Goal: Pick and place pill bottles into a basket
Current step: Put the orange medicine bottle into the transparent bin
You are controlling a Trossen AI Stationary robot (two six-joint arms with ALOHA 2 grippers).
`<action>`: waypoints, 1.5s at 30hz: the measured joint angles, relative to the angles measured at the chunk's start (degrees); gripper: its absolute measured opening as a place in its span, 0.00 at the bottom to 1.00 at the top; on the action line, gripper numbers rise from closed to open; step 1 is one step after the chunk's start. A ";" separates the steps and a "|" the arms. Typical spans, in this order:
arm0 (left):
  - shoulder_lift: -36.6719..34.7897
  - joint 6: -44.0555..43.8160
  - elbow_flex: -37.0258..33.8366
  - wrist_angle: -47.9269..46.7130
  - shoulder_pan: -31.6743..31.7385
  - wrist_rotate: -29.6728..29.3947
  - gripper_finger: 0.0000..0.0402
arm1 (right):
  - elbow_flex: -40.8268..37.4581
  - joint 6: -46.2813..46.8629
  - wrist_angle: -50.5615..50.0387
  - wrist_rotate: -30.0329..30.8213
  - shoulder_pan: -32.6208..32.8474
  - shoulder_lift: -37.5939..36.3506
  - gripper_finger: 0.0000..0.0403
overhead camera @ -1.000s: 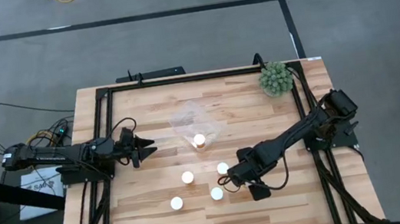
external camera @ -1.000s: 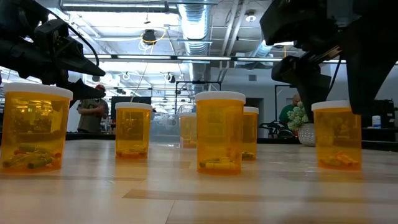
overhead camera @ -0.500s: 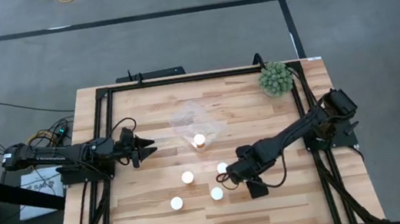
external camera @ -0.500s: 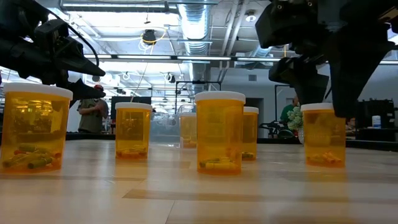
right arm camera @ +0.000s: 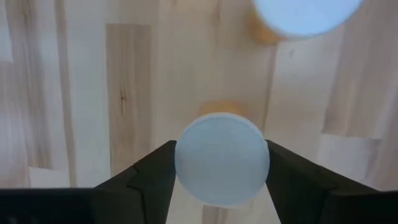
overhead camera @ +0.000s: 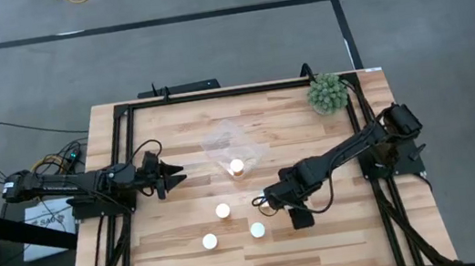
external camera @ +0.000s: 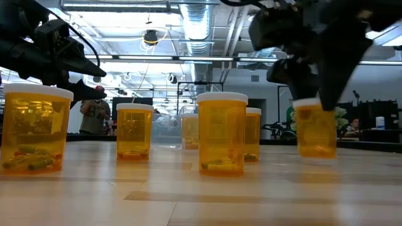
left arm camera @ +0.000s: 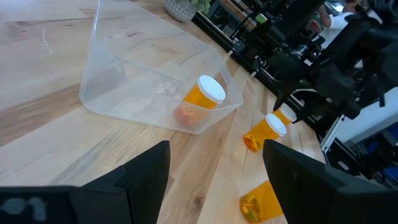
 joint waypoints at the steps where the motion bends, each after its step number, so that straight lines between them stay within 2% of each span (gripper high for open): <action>1: -0.01 0.00 0.00 0.00 -0.02 0.00 0.61 | 0.61 -0.40 -0.43 -0.02 -0.37 -0.01 0.51; 5: -0.01 0.00 0.00 0.00 -0.01 0.00 0.61 | 4.19 -2.47 -3.43 0.00 -2.01 -0.02 0.48; 11: -0.01 0.00 0.00 0.00 -0.01 0.00 0.61 | 10.84 -6.06 -10.30 0.04 -5.35 -0.02 0.54; 14: -0.01 0.01 0.00 0.00 -0.01 0.00 0.61 | 14.87 -8.92 -14.79 0.13 -7.50 -0.02 0.54; 20: 0.00 0.02 0.00 0.00 -0.02 -0.01 0.61 | 22.66 -14.01 -20.43 0.82 -13.14 -0.02 0.49; 25: -0.01 0.02 0.00 0.02 0.00 -0.08 0.61 | 27.43 -15.85 -21.77 0.83 -19.08 -0.02 0.53; 29: 0.00 0.04 -0.02 0.24 -0.02 -1.30 0.61 | 28.91 -19.05 -21.56 0.83 -23.96 -0.03 0.55; 37: -0.01 0.02 -0.04 0.36 -0.02 -1.81 0.61 | 28.85 -26.74 -18.56 0.64 -31.11 2.32 0.48; 45: -0.01 0.02 -0.09 1.09 -0.01 -2.79 0.61 | 30.33 -31.51 -17.10 -0.72 -32.62 9.89 0.55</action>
